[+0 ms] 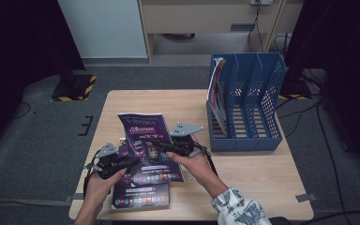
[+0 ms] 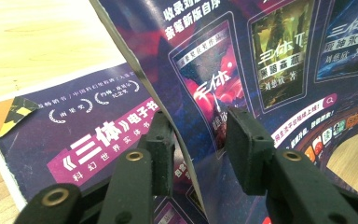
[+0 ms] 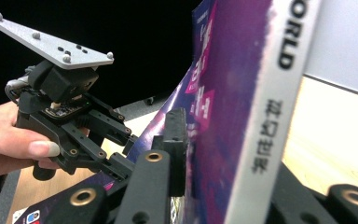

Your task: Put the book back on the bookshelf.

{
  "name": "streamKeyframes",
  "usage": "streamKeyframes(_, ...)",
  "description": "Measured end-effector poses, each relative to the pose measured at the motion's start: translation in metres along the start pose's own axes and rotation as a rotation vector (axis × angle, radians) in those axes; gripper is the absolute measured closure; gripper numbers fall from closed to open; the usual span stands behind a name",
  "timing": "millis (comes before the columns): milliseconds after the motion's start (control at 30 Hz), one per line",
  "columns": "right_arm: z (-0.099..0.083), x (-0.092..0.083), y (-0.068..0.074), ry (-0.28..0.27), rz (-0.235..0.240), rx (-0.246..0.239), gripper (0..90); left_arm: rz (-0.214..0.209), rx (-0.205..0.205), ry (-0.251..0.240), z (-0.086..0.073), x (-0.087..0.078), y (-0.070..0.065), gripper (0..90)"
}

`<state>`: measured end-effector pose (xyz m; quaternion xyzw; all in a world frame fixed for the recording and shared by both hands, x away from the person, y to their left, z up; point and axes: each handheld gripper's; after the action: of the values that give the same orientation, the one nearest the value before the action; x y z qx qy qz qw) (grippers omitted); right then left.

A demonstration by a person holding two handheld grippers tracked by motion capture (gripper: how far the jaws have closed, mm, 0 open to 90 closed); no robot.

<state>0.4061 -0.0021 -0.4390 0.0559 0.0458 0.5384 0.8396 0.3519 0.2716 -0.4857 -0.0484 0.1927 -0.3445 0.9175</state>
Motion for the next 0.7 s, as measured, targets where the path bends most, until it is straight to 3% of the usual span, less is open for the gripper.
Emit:
streamKeyframes(200,0.004,0.005,0.005,0.042,0.009,-0.049,69.0,-0.004,-0.002,-0.003,0.0,-0.001,0.0,64.0)
streamKeyframes(400,0.003,0.008,0.001,0.059,0.005,-0.031,65.4,-0.006,0.003,-0.002,0.002,-0.001,-0.001,66.4)
streamKeyframes(533,0.004,0.008,-0.002,0.064,-0.021,-0.038,79.0,-0.01,-0.005,-0.006,0.005,-0.003,0.0,68.2)
streamKeyframes(700,0.008,0.01,-0.004,0.005,-0.024,-0.038,80.9,0.026,0.007,-0.053,0.015,-0.007,0.003,71.5)
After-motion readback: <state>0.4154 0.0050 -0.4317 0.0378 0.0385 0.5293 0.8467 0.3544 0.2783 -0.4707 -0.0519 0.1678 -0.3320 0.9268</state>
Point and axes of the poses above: each handheld gripper's, and its own axes: x roughly forward along the jaws, z roughly out of its top, y roughly to its left, and after that the axes turned 14 degrees about -y, right-handed
